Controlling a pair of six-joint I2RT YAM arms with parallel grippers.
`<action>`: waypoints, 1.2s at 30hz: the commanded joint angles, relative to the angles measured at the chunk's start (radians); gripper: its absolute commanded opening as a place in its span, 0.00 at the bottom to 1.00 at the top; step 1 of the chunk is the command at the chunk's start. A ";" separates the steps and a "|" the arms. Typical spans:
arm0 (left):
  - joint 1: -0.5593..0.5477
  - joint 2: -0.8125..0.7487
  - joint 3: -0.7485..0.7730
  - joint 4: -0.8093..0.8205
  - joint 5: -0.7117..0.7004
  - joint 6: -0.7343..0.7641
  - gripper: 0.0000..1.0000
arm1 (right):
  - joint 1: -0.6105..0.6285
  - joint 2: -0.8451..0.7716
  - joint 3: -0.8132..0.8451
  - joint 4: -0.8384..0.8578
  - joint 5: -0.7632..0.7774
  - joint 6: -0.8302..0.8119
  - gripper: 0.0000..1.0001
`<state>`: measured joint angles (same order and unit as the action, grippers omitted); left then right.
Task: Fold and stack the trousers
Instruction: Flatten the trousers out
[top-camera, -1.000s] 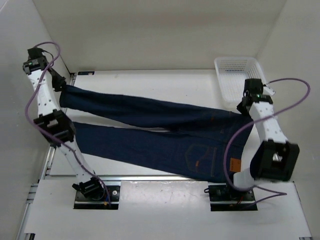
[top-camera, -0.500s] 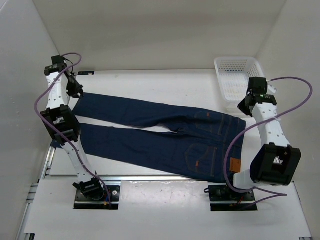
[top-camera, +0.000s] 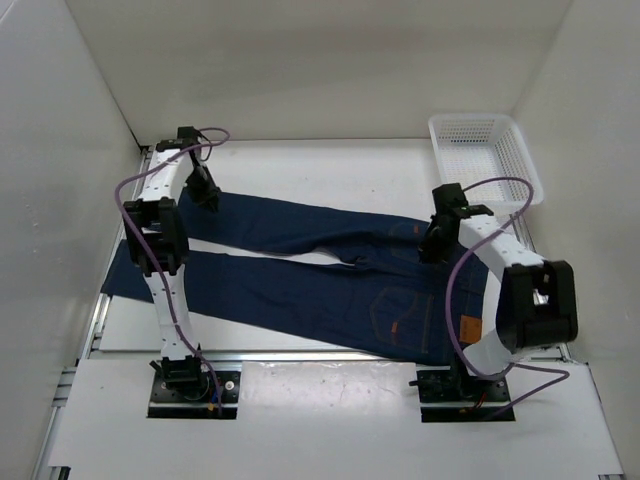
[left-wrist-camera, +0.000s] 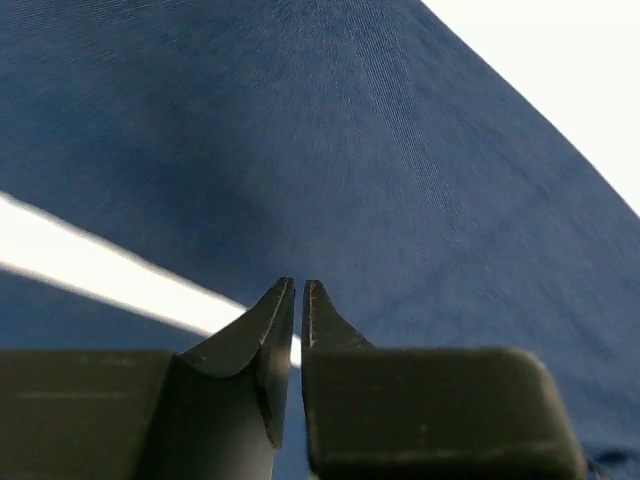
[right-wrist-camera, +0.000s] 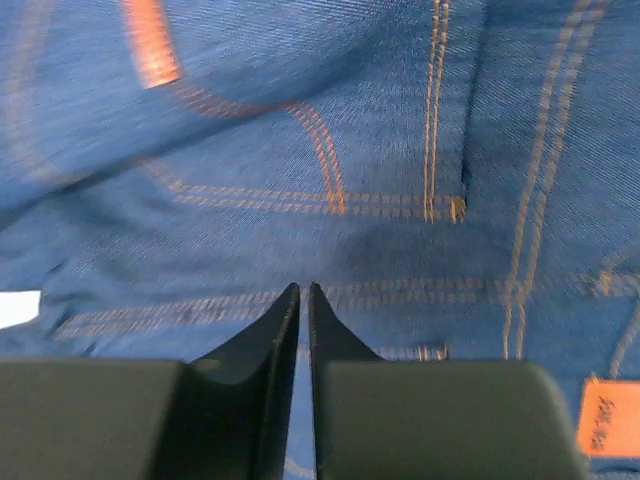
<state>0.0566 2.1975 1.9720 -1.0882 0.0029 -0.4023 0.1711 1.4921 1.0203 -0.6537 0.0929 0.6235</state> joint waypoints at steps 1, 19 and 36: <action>0.025 0.074 0.062 0.013 -0.021 -0.006 0.19 | -0.007 0.089 -0.008 0.063 -0.030 0.022 0.13; 0.115 0.429 0.577 -0.124 0.035 0.002 0.29 | -0.031 0.358 0.311 -0.046 0.089 -0.019 0.59; 0.172 -0.201 0.061 -0.026 -0.003 0.043 0.10 | -0.031 -0.229 0.063 -0.153 0.061 -0.004 0.08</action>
<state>0.2428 2.1426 2.1574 -1.1416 0.0067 -0.3676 0.1440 1.3579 1.1713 -0.7601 0.1734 0.5777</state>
